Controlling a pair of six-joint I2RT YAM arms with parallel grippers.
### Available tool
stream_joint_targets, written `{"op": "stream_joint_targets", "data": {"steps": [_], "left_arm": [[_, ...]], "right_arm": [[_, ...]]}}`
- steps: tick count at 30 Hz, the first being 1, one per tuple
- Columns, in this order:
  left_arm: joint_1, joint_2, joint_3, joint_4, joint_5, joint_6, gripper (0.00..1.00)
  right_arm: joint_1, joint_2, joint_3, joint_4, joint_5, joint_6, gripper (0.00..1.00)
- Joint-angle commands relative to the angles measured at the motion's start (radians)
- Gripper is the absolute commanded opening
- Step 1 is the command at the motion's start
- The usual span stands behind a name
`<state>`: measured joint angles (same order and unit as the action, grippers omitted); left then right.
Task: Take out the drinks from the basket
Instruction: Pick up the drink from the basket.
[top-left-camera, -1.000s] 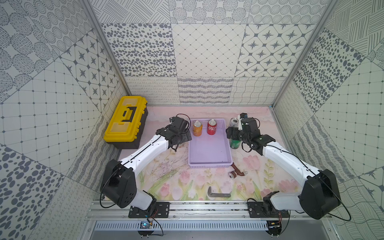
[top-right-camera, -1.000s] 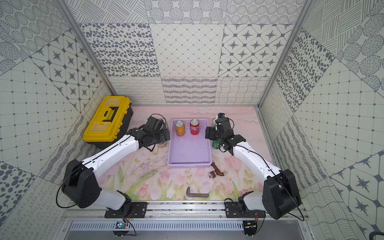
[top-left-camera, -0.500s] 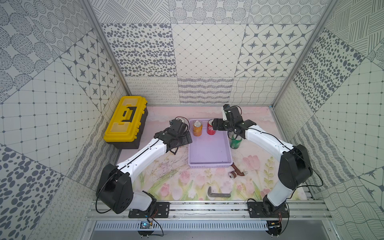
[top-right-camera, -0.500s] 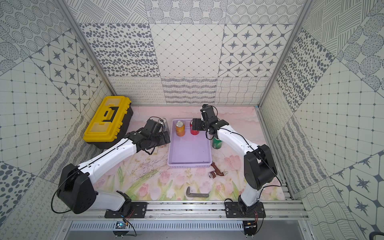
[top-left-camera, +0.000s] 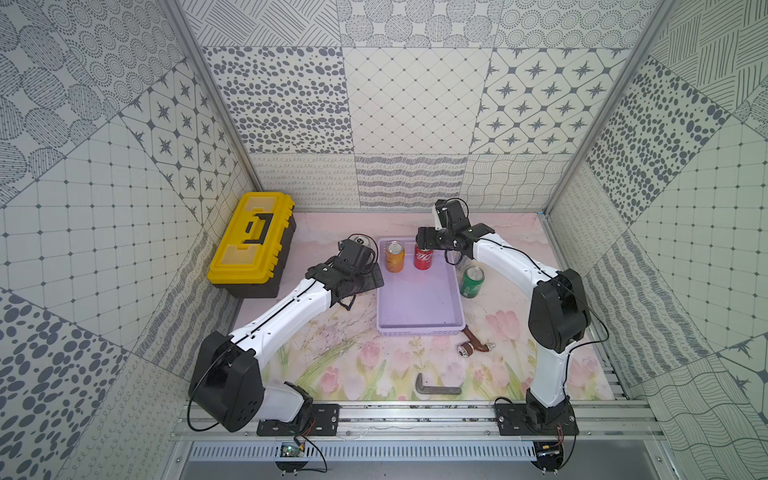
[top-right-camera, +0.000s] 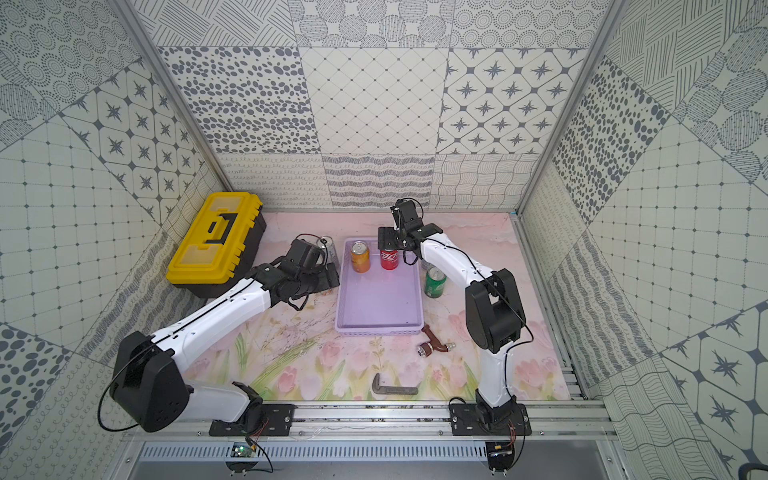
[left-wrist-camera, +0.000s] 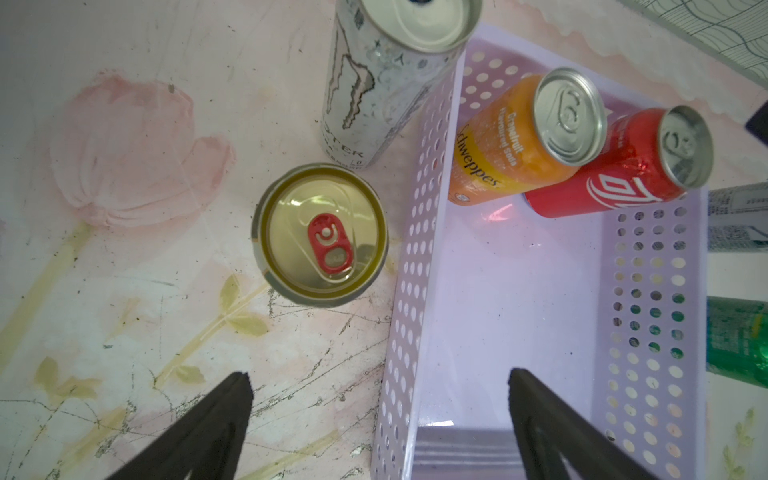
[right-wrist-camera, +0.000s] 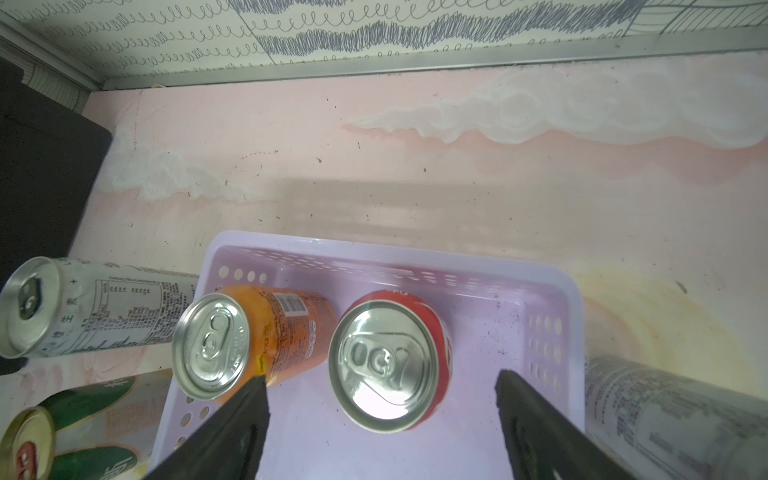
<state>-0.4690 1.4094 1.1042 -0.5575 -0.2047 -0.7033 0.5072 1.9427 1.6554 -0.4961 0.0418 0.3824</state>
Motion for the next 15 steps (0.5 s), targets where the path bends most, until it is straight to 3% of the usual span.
{"op": "stream_joint_targets", "data": {"steps": [1, 15], "left_arm": [[-0.002, -0.010, -0.005, 0.007, 0.007, 0.004, 1.00], [-0.002, -0.003, -0.012, 0.016, 0.012, 0.004, 1.00]], "right_arm": [[0.002, 0.038, 0.044, -0.016, -0.001, -0.019, 0.89], [0.003, 0.116, 0.083, -0.039, -0.020, -0.037, 0.85]]}}
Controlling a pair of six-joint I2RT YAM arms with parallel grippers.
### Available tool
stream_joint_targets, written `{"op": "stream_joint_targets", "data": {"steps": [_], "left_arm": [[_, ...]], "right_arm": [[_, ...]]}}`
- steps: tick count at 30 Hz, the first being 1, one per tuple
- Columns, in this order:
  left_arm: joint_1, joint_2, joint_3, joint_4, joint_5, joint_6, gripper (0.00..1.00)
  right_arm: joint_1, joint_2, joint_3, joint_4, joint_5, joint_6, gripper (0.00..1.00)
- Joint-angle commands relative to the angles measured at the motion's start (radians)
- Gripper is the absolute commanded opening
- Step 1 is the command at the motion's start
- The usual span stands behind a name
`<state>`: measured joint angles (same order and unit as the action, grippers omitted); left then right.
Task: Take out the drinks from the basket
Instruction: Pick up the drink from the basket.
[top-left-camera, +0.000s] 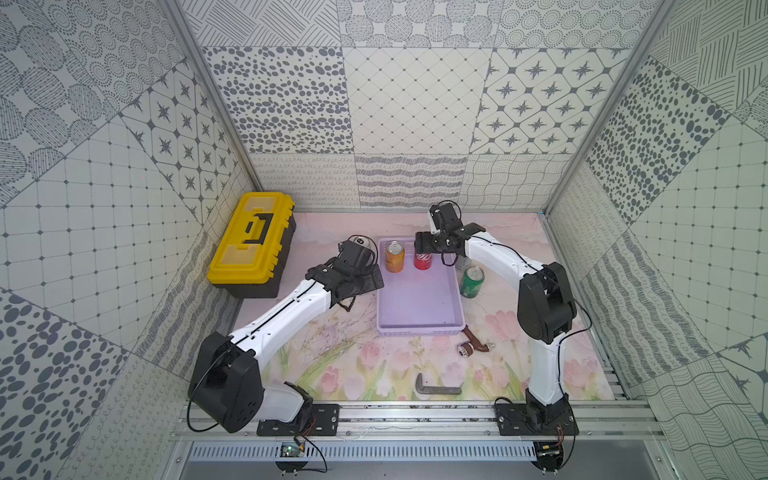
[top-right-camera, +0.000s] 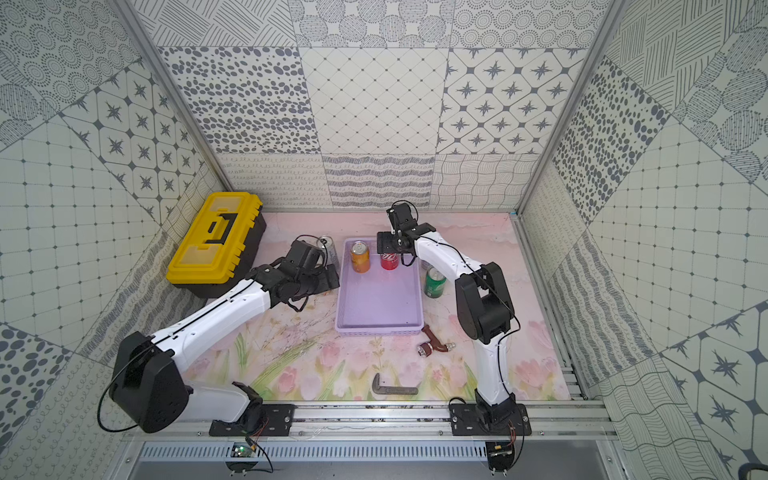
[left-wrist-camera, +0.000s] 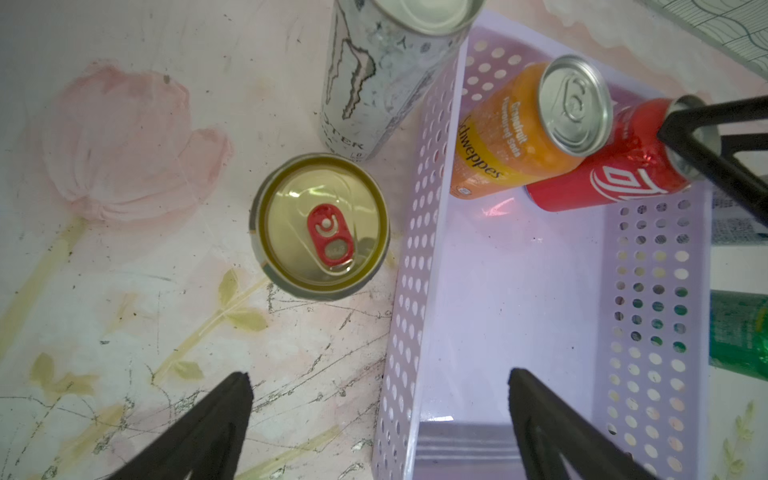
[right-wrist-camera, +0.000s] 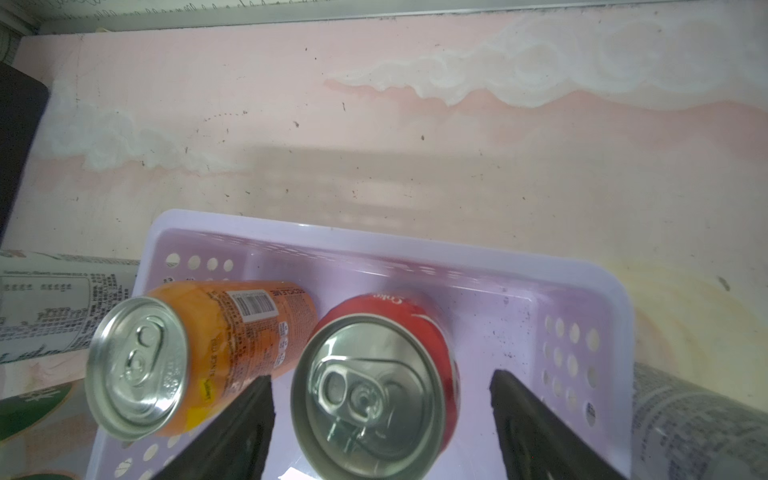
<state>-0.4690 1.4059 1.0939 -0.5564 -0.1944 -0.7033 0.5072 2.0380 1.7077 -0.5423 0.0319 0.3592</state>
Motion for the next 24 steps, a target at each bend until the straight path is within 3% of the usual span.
{"op": "stream_joint_targets", "data": {"steps": [1, 8, 24], "left_arm": [[-0.002, 0.002, 0.000, 0.013, 0.003, 0.005, 1.00], [-0.002, 0.013, -0.002, 0.014, 0.007, 0.002, 1.00], [-0.002, 0.015, -0.009, 0.016, 0.009, 0.001, 1.00]], "right_arm": [[0.002, 0.023, 0.030, 0.007, -0.013, -0.015, 0.85], [0.004, 0.054, 0.040, 0.007, -0.030, -0.020, 0.84], [0.026, 0.042, 0.033, 0.008, -0.017, -0.048, 0.68]]}}
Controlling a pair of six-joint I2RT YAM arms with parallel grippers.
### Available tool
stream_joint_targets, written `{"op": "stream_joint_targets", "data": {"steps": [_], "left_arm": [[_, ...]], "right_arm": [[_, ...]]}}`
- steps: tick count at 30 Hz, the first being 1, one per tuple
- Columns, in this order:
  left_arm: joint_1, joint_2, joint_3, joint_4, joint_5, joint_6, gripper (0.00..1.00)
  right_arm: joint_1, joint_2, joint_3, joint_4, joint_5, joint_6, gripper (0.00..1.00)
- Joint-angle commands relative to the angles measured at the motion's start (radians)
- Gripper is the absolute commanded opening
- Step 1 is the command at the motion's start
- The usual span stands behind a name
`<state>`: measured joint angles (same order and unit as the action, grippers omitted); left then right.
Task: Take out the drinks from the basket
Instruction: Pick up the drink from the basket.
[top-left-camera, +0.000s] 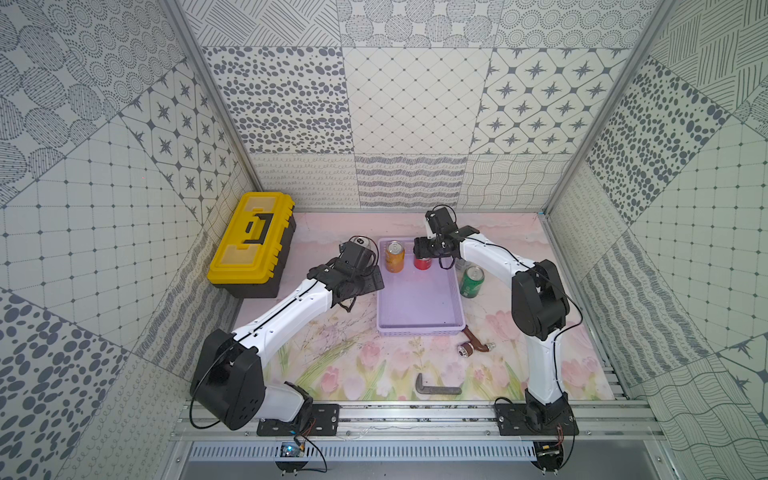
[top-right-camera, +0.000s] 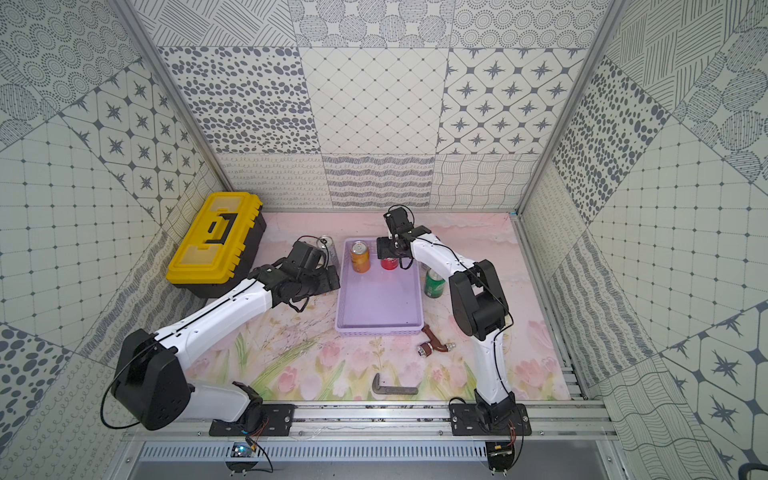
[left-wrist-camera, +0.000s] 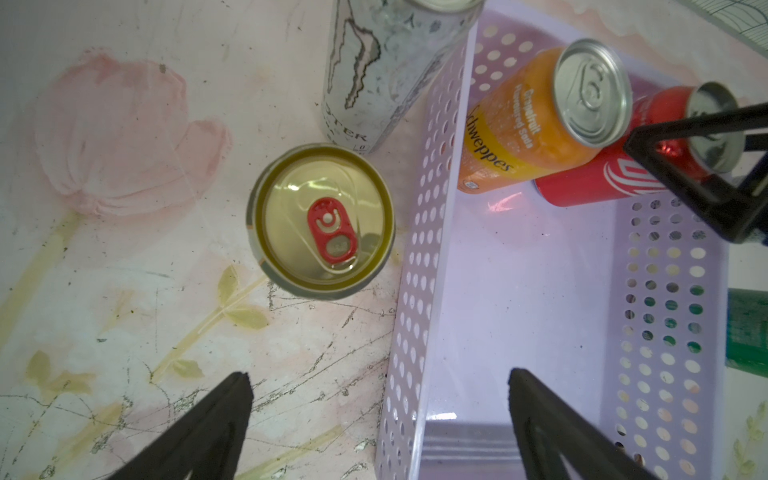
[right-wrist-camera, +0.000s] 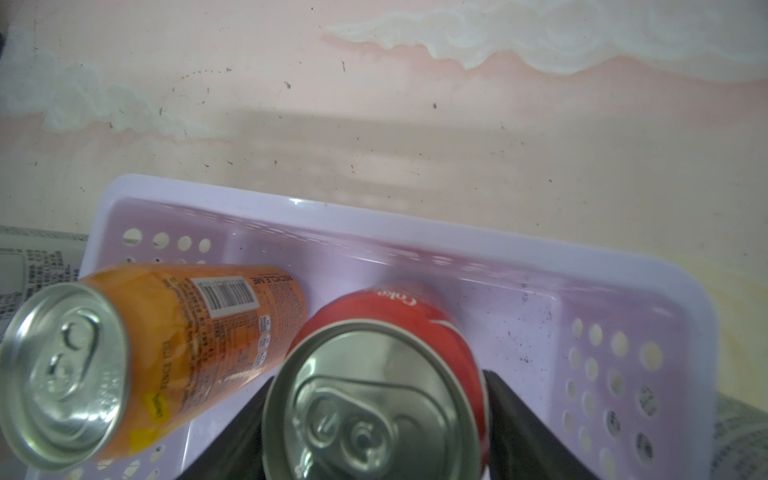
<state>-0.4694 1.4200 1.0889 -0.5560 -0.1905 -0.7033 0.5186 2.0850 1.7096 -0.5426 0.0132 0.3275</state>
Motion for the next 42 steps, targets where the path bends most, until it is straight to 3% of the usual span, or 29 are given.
{"op": "stream_joint_targets", "data": {"steps": [1, 16, 26, 42], "left_arm": [[-0.002, 0.002, -0.004, 0.016, 0.004, 0.001, 1.00], [-0.002, -0.006, -0.007, 0.020, 0.014, 0.003, 1.00], [-0.002, -0.006, -0.008, 0.024, 0.020, 0.002, 1.00], [-0.002, -0.010, -0.004, 0.022, 0.029, 0.006, 1.00]], "right_arm": [[0.018, -0.013, 0.029, 0.009, 0.005, -0.019, 0.68], [0.065, -0.200, -0.130, 0.059, 0.095, -0.032, 0.65], [0.076, -0.336, -0.289, 0.083, 0.082, -0.008, 0.64], [0.086, -0.544, -0.413, 0.070, 0.056, 0.003, 0.64]]}}
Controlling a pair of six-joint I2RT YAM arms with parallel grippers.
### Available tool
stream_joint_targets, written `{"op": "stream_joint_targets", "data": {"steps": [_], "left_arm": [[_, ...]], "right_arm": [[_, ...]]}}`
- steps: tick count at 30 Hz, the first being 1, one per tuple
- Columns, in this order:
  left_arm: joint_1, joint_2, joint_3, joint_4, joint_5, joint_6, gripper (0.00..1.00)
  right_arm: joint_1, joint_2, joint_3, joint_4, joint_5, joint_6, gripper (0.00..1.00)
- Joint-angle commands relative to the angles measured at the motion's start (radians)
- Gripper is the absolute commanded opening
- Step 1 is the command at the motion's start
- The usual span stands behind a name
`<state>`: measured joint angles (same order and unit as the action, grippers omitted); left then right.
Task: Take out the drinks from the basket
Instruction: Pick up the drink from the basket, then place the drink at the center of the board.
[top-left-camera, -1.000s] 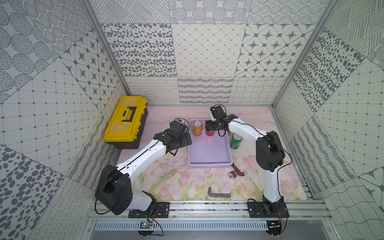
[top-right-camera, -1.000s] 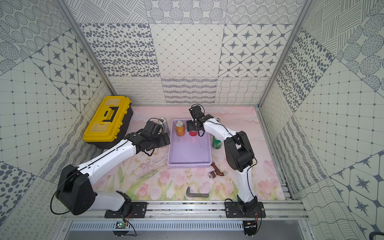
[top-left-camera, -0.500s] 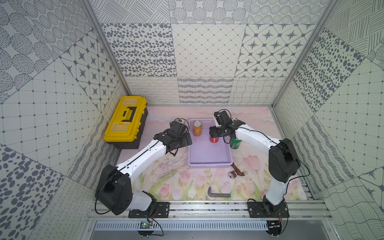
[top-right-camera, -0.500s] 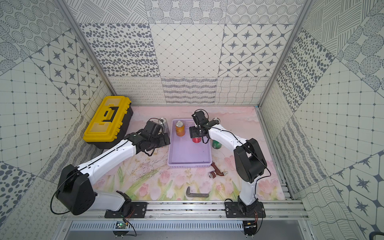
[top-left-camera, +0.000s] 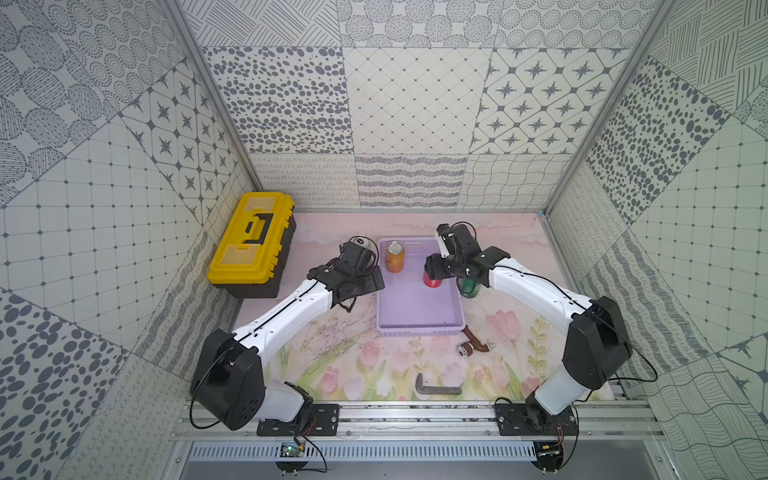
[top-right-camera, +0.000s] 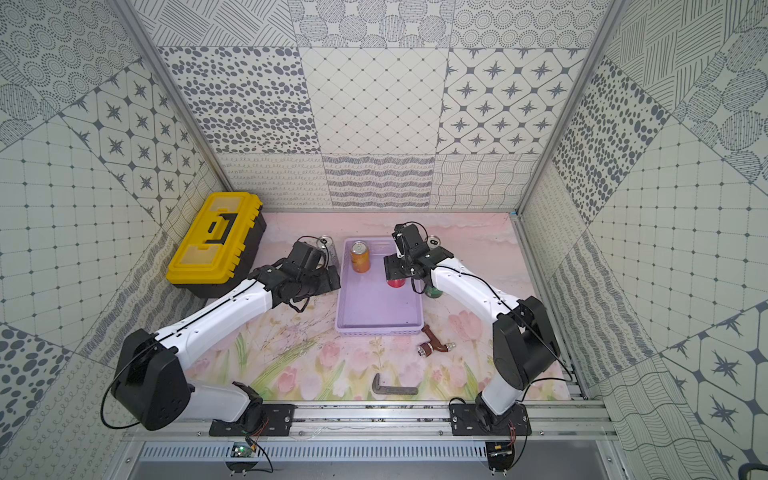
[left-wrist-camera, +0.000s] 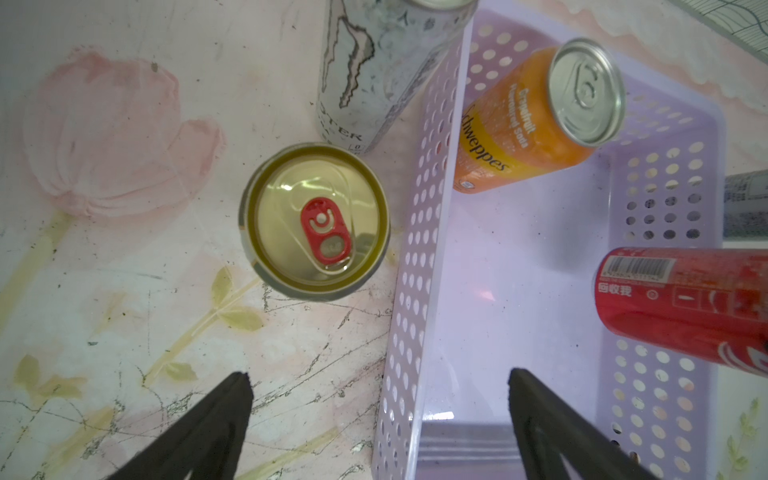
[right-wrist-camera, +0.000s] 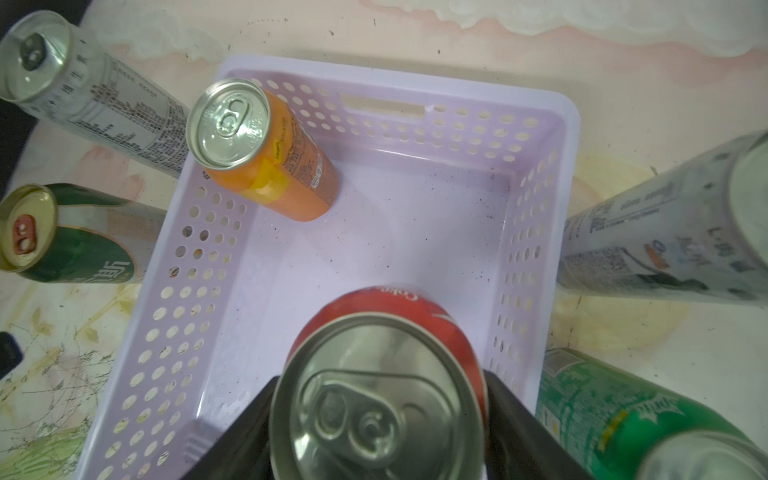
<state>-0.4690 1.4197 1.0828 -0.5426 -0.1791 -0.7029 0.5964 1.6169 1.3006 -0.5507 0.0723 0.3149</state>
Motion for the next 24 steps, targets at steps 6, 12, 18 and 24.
{"op": "stream_joint_targets", "data": {"steps": [6, 12, 18, 24], "left_arm": [[-0.002, -0.010, 0.005, 0.008, 0.017, 0.010, 1.00], [-0.003, -0.010, 0.008, 0.012, 0.018, 0.011, 1.00], [-0.002, -0.007, 0.007, 0.010, 0.018, 0.015, 1.00], [-0.002, -0.004, 0.003, 0.014, 0.021, 0.014, 1.00]], "right_arm": [[0.016, -0.191, -0.065, 0.052, 0.005, 0.027, 0.63], [0.024, -0.311, -0.148, 0.036, 0.014, 0.047, 0.64], [0.027, -0.434, -0.225, 0.018, 0.053, 0.064, 0.63], [0.027, -0.563, -0.296, 0.008, 0.113, 0.089, 0.63]]}}
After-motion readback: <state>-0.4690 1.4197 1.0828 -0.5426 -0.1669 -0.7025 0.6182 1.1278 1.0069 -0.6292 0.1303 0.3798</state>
